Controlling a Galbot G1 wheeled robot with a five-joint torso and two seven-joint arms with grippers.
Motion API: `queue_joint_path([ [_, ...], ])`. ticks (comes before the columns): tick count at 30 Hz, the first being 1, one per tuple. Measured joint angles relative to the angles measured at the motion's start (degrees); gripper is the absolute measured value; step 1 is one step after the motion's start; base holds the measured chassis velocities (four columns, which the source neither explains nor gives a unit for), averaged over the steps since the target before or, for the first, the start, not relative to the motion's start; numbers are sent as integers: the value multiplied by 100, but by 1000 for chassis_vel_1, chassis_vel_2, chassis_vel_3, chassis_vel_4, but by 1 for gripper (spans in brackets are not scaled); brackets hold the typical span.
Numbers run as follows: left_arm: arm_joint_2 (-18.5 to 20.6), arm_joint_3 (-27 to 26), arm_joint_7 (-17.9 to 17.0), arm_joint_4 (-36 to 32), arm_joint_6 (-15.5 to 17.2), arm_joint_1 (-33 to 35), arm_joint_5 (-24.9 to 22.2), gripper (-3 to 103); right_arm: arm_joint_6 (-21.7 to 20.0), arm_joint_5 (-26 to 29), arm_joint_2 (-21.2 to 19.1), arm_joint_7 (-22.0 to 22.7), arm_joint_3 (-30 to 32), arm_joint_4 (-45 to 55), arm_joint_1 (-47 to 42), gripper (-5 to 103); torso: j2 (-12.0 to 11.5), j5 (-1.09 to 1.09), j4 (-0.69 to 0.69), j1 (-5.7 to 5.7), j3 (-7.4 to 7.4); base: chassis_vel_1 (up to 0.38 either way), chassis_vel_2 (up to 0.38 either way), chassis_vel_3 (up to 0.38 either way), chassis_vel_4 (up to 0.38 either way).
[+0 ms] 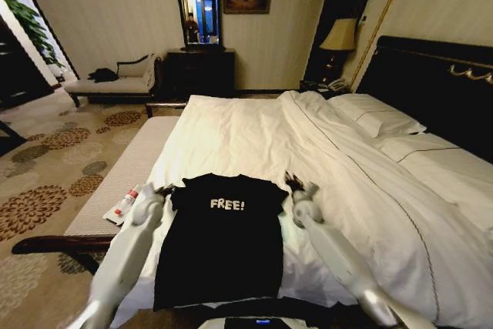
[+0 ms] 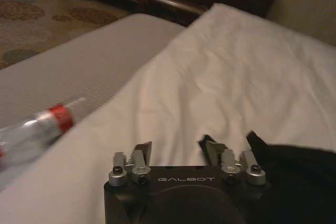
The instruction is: Fold the clothes on the bed.
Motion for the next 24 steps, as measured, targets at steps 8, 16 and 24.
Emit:
queue_joint_path([
  [8,-236,-822,182,-1703,-347,1745,158,91,-393,827,692,254,580,906,-967,87,1,0,2,-1,0,0,0,0,0],
  [16,-668,-1093,114,-2690,-344,2418,276,100,-527,1180,1227,432,836,1386,-1508,100,1,0,1,1,1,0,0,0,0],
  [24,-901,-1197,63,-3060,-337,2690,378,100,-517,1441,1469,172,986,1499,-1703,100,0,-1,0,0,2,0,0,0,0],
])
